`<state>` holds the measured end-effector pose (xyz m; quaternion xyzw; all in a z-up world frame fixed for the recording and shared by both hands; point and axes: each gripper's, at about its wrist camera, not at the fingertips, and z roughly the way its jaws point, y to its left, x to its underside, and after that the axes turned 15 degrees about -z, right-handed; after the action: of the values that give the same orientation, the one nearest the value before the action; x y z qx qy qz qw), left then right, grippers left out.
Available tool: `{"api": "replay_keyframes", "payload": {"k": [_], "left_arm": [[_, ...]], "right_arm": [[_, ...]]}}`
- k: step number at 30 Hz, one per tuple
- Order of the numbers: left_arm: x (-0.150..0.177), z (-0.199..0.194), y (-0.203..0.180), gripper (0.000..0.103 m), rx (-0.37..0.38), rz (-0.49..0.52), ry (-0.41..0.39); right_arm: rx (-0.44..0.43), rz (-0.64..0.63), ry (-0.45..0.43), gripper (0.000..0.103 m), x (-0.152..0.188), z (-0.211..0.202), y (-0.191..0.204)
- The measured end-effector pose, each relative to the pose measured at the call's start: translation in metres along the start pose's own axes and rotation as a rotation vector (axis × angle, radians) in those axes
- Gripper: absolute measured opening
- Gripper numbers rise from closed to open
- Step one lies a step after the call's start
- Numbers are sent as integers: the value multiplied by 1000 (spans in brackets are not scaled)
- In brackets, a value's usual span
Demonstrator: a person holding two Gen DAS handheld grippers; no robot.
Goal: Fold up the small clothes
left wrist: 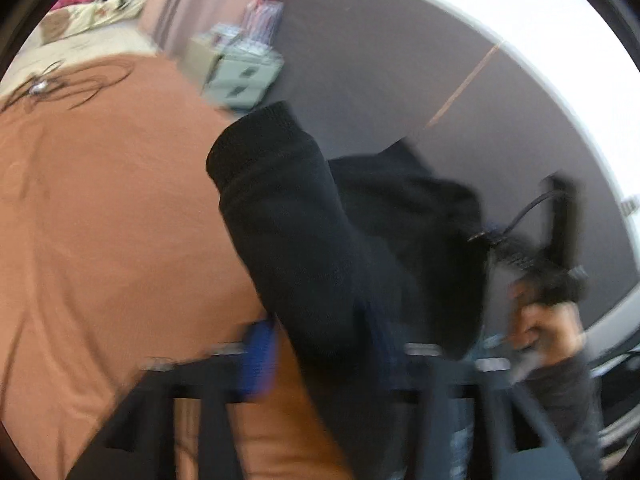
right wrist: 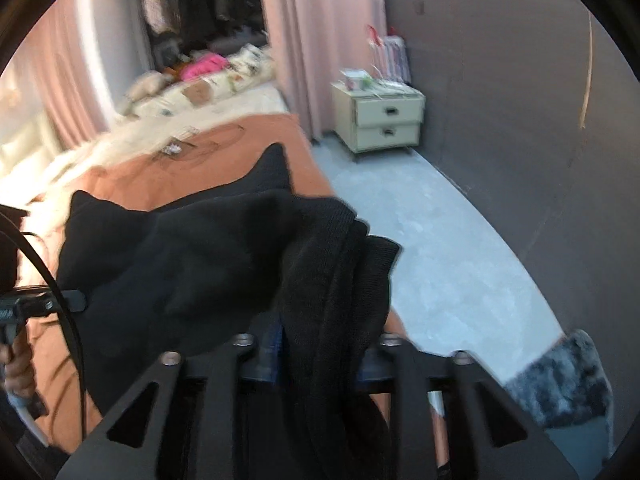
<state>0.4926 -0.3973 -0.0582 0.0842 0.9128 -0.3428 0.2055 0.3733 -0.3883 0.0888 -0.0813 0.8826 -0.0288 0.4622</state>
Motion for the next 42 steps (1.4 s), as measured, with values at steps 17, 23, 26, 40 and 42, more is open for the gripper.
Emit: {"api": "replay_keyframes", "payload": {"k": [17, 23, 26, 40, 42], "left_arm": [[32, -39, 60, 78, -11, -143, 50], [43, -76, 44, 94, -3, -98, 24], [51, -102, 33, 103, -2, -71, -7], [83, -202, 16, 103, -11, 33, -88], [88, -218, 16, 103, -9, 47, -107]], "right_arm": [[-40, 185, 107, 66, 58, -63, -2], [-20, 187, 109, 97, 48, -97, -3], [-11, 171, 112, 103, 47, -111, 2], [11, 146, 73, 103, 57, -183, 59], [12, 142, 70, 103, 58, -190, 71]]}}
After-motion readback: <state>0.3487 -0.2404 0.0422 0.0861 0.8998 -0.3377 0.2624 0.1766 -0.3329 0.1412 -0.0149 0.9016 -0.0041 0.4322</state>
